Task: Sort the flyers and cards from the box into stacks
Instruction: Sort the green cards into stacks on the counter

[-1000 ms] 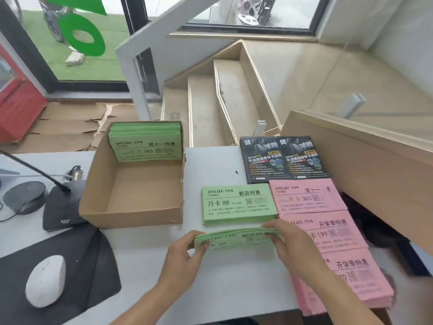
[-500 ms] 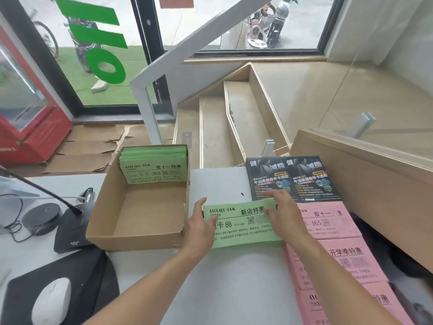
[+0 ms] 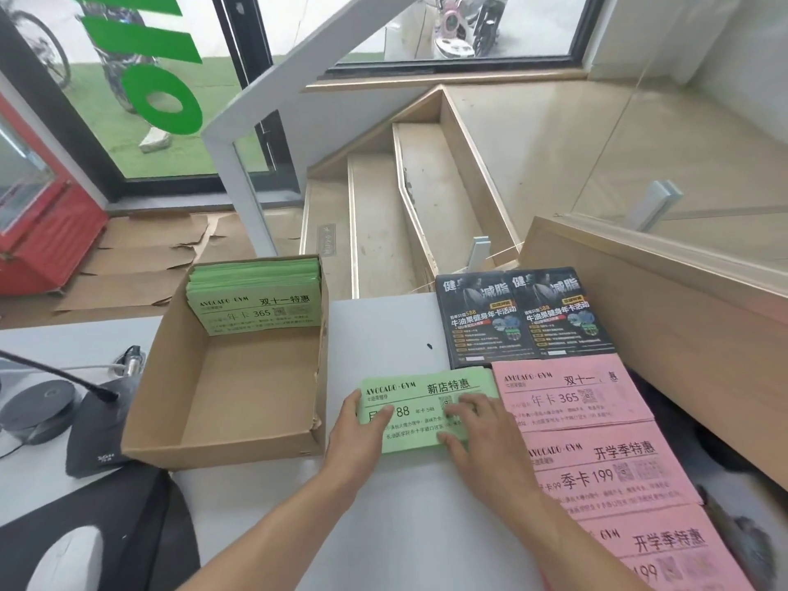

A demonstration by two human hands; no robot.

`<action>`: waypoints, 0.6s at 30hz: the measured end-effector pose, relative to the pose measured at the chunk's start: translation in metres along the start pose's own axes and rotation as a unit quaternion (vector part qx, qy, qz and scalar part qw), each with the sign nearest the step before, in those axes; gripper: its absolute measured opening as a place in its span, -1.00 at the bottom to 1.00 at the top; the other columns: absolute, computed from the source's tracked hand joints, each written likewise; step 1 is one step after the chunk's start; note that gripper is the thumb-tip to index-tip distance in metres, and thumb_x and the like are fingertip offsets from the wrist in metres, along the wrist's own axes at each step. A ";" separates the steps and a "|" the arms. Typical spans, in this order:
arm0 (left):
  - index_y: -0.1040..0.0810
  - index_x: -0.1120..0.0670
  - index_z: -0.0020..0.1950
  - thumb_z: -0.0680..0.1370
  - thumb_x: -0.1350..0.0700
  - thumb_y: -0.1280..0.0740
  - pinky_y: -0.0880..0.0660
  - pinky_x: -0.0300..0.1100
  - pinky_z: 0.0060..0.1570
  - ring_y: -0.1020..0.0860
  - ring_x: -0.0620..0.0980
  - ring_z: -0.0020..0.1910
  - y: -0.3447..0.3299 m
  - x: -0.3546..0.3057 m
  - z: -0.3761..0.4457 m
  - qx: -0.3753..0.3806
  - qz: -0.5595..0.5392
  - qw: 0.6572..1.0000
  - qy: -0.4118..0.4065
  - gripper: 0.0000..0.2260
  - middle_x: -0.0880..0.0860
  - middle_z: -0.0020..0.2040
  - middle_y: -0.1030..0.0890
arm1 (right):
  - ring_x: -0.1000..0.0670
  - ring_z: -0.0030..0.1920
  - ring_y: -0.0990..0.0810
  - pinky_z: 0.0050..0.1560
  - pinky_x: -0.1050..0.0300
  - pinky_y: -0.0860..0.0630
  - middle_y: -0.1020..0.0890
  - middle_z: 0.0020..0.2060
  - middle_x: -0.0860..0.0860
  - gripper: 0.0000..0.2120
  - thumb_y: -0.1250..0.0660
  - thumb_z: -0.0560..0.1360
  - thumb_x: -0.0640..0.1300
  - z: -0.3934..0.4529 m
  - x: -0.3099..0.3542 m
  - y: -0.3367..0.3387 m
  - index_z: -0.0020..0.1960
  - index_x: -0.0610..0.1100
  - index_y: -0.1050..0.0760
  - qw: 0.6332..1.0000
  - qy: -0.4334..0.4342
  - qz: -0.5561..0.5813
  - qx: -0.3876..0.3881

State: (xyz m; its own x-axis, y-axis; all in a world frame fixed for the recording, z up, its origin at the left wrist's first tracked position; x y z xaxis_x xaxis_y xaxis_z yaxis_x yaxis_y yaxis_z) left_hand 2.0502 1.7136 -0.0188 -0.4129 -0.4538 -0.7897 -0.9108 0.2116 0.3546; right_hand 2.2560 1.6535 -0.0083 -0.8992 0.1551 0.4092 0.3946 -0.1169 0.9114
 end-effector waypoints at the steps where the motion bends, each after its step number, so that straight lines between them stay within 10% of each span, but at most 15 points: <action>1: -0.24 -0.04 0.60 0.60 -0.10 -0.37 -0.29 -0.05 0.47 -0.38 -0.03 0.46 -0.002 -0.001 0.000 0.003 -0.009 1.000 -0.001 -0.39 -0.09 0.51 -0.39 | 0.00 0.33 -0.41 0.36 0.05 -0.33 -0.49 0.30 0.10 -0.67 -0.38 0.54 0.10 -0.003 -0.002 -0.004 0.27 0.06 -0.55 1.000 -0.007 -0.001 0.015; 18: -0.27 -0.16 0.59 0.64 -0.18 -0.25 -0.06 -0.08 0.55 -0.10 -0.05 0.62 0.003 -0.011 -0.009 0.046 0.029 0.995 -0.082 -0.48 -0.07 0.66 -0.05 | -0.05 0.32 -0.48 0.31 0.02 -0.36 -0.53 0.26 0.07 -0.76 -0.32 0.56 0.00 -0.021 0.010 -0.006 0.21 0.04 -0.57 0.995 0.019 -0.043 -0.083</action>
State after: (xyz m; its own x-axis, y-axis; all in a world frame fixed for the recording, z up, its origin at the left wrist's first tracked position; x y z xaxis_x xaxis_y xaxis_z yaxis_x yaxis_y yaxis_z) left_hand 2.0520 1.7111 -0.0048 -0.4522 -0.2933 -0.8423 -0.8776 0.3151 0.3614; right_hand 2.2403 1.6357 -0.0105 -0.9361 0.1355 0.3245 0.2813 -0.2655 0.9222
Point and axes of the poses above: each hand's wrist, its own z-axis towards the middle knuckle, its own y-axis out of the back of the hand, x = y × z, the point moved 6 cm from there along z, towards the middle knuckle
